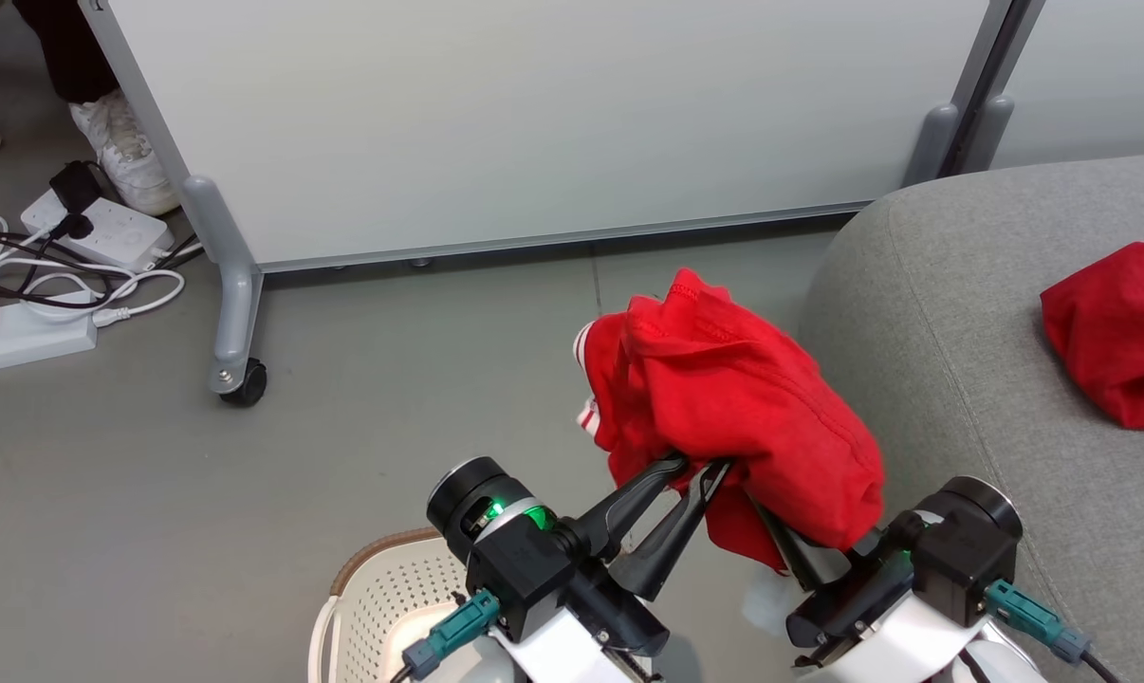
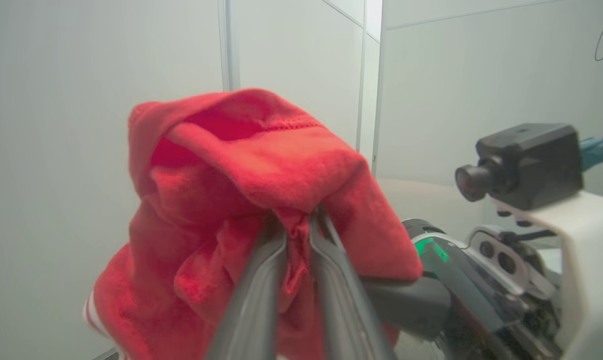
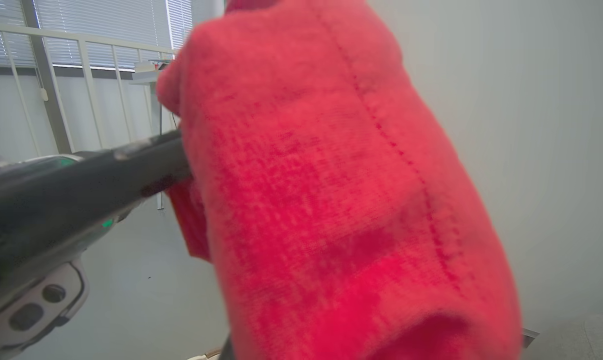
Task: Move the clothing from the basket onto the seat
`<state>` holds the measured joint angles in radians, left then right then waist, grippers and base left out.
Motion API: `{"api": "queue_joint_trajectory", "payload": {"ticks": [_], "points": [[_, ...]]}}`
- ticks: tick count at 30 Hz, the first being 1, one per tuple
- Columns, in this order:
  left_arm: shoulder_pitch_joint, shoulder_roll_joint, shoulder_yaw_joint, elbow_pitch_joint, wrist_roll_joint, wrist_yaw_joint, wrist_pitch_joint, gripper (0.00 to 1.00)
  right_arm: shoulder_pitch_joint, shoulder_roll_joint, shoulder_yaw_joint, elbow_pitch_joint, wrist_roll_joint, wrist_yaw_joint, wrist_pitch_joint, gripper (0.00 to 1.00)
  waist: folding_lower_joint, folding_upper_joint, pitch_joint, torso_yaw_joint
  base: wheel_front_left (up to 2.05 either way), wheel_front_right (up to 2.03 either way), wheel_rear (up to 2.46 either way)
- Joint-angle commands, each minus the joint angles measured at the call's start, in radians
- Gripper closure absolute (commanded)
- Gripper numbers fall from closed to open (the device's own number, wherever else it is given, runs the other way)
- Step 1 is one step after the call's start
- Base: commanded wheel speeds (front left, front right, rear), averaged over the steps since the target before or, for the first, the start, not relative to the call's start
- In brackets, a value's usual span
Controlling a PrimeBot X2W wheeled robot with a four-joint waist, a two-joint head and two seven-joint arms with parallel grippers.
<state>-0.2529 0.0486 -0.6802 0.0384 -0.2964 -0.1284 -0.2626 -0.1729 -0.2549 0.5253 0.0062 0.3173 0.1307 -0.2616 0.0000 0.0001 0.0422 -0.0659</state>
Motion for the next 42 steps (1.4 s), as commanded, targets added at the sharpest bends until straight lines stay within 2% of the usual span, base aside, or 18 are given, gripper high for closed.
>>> {"api": "queue_joint_trajectory", "payload": {"ticks": [1, 4, 6, 7, 8, 9, 17, 29, 35, 42], "points": [[0.013, 0.004, 0.011, 0.022, -0.004, 0.000, -0.001, 1.00, 0.010, -0.001, -0.004, -0.003, 0.014, 0.000, -0.005, 1.00, 0.0000, -0.0001, -0.005, -0.003, 0.00, 0.00, 0.00], [0.017, 0.004, 0.021, 0.035, -0.009, 0.012, -0.001, 1.00, 0.014, 0.004, -0.008, -0.001, 0.024, 0.000, -0.005, 1.00, 0.0000, -0.0001, -0.009, -0.005, 0.00, 0.00, 0.00], [0.019, 0.004, 0.028, 0.050, -0.014, 0.023, -0.001, 0.70, 0.015, 0.005, -0.013, 0.003, 0.035, 0.000, -0.005, 1.00, 0.0000, -0.0001, -0.010, -0.006, 0.00, 0.00, 0.00], [0.019, 0.004, 0.030, 0.056, -0.012, 0.028, -0.001, 0.44, 0.017, 0.006, -0.017, 0.006, 0.040, 0.000, -0.005, 1.00, 0.0000, -0.0001, -0.011, -0.007, 0.00, 0.00, 0.00], [0.018, 0.004, 0.032, 0.060, -0.011, 0.027, -0.001, 0.09, 0.019, 0.007, -0.023, 0.011, 0.044, 0.000, -0.005, 1.00, 0.0000, -0.0001, -0.011, -0.008, 0.00, 0.00, 0.00], [0.019, 0.004, 0.031, 0.068, -0.012, 0.029, -0.001, 0.00, 0.022, 0.009, -0.031, 0.016, 0.046, 0.000, -0.005, 1.00, 0.0000, -0.0001, -0.012, -0.009, 0.00, 0.00, 0.00], [0.014, 0.004, 0.064, 0.099, -0.001, 0.030, -0.002, 0.00, 0.037, 0.022, -0.148, 0.058, 0.041, 0.000, -0.005, 1.00, 0.0000, -0.0001, -0.003, -0.016, 0.00, 0.00, 0.00], [0.061, 0.004, 0.096, 0.147, 0.038, 0.004, -0.002, 0.00, 0.082, 0.040, -0.318, 0.105, -0.016, 0.000, -0.005, 1.00, 0.0000, -0.0001, 0.007, -0.038, 0.00, 0.00, 0.00], [0.087, 0.004, 0.064, 0.144, 0.057, -0.003, -0.002, 0.00, 0.110, 0.042, -0.366, 0.135, -0.022, 0.000, -0.005, 1.00, 0.0000, -0.0001, 0.013, -0.041, 0.00, 0.00, 0.00], [0.108, 0.044, -0.008, 0.159, 0.022, -0.002, -0.002, 0.00, 0.142, 0.049, -0.408, 0.167, -0.025, 0.000, -0.005, 1.00, 0.0000, -0.0001, 0.015, -0.043, 0.00, 0.00, 0.00]]}}
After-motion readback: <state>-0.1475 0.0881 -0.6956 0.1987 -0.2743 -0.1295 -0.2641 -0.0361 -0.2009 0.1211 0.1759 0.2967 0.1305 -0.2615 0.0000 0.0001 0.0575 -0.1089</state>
